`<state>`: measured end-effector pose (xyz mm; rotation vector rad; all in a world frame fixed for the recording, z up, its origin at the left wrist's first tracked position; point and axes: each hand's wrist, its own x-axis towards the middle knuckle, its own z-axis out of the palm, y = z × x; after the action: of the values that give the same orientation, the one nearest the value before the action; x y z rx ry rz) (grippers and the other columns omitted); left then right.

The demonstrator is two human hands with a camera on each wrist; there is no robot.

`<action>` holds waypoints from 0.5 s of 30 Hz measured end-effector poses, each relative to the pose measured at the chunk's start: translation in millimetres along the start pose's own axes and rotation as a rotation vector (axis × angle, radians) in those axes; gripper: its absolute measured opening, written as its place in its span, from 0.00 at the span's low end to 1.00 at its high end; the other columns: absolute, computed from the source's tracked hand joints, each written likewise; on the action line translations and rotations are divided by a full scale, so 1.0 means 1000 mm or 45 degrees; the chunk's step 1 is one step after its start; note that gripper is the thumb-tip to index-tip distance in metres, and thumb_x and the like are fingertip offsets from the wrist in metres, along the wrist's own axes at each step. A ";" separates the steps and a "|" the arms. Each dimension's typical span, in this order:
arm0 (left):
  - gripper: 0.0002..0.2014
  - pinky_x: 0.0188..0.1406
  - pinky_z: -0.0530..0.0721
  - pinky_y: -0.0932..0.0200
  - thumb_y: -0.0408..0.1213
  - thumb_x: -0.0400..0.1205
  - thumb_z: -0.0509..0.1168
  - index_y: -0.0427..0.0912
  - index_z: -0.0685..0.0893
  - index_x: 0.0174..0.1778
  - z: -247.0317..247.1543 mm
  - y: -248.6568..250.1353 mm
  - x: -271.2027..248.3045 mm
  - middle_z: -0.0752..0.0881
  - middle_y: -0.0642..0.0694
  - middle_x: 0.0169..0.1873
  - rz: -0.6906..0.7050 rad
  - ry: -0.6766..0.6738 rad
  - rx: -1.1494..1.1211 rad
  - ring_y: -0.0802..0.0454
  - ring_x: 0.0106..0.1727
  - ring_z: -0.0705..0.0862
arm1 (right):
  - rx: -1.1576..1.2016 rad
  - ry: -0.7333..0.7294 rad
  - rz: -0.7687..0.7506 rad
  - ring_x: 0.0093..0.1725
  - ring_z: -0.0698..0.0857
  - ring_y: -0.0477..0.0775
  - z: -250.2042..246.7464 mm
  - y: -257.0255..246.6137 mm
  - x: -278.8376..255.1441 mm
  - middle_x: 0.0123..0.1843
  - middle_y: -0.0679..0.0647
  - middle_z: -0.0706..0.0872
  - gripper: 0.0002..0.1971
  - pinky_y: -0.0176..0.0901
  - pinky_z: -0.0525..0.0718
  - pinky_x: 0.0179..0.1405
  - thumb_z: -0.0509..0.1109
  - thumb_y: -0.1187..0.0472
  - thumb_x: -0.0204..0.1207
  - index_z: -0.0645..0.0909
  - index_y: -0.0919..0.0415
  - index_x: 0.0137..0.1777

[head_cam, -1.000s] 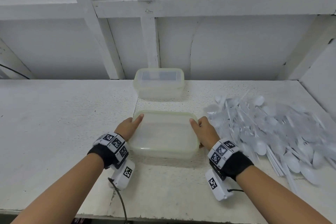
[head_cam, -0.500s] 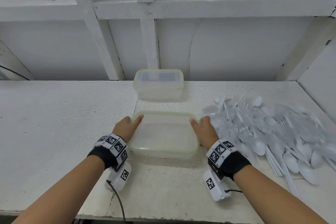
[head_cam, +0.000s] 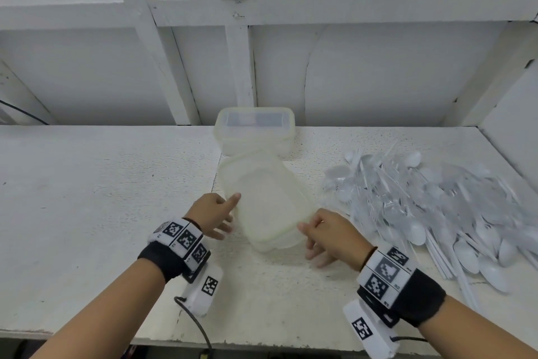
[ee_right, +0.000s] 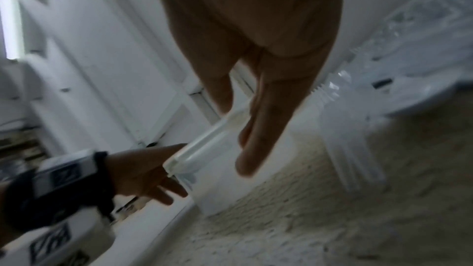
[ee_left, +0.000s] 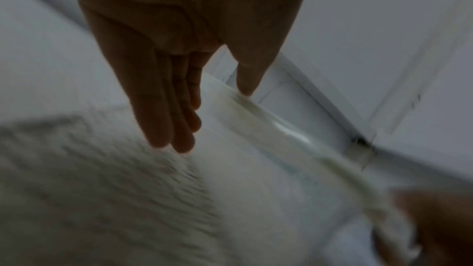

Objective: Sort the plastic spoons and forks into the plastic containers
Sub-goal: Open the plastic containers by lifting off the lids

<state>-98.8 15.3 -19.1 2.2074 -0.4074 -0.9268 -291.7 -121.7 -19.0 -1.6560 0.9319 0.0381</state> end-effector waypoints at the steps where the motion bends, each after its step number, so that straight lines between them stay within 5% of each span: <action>1: 0.19 0.35 0.89 0.51 0.52 0.82 0.62 0.35 0.79 0.44 0.003 0.000 0.000 0.86 0.37 0.44 -0.021 -0.044 -0.153 0.44 0.38 0.88 | -0.099 -0.020 -0.028 0.30 0.87 0.55 -0.002 -0.001 -0.003 0.34 0.57 0.84 0.13 0.47 0.88 0.29 0.66 0.52 0.79 0.73 0.61 0.41; 4: 0.16 0.40 0.89 0.50 0.42 0.81 0.66 0.29 0.82 0.49 0.004 -0.003 0.007 0.87 0.33 0.47 -0.094 -0.079 -0.590 0.42 0.43 0.87 | -0.270 0.105 -0.102 0.28 0.84 0.54 -0.012 -0.006 0.005 0.32 0.56 0.83 0.15 0.46 0.87 0.34 0.63 0.50 0.81 0.75 0.62 0.39; 7: 0.09 0.33 0.90 0.56 0.34 0.80 0.67 0.29 0.80 0.48 0.001 -0.005 0.013 0.84 0.36 0.40 -0.129 -0.129 -0.870 0.44 0.39 0.85 | -0.278 0.226 -0.189 0.43 0.87 0.58 -0.020 -0.015 0.028 0.43 0.56 0.84 0.14 0.52 0.88 0.47 0.61 0.50 0.82 0.77 0.62 0.46; 11: 0.06 0.30 0.89 0.59 0.35 0.82 0.64 0.34 0.78 0.46 -0.002 -0.009 0.019 0.83 0.38 0.41 -0.180 -0.264 -0.942 0.46 0.38 0.83 | -0.340 0.095 -0.145 0.47 0.81 0.54 -0.018 -0.022 0.059 0.56 0.56 0.81 0.18 0.49 0.83 0.49 0.56 0.45 0.82 0.72 0.58 0.61; 15: 0.09 0.35 0.89 0.55 0.33 0.84 0.60 0.35 0.77 0.58 -0.002 -0.009 0.021 0.86 0.37 0.52 -0.019 -0.302 -0.917 0.45 0.49 0.86 | -0.452 0.034 -0.148 0.56 0.80 0.57 -0.008 -0.025 0.078 0.64 0.59 0.80 0.27 0.46 0.77 0.51 0.51 0.41 0.82 0.71 0.62 0.68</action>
<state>-82.3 11.4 -34.6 1.4551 -0.1264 -1.1318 -227.6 -170.3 -34.1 -2.0412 0.8828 0.1078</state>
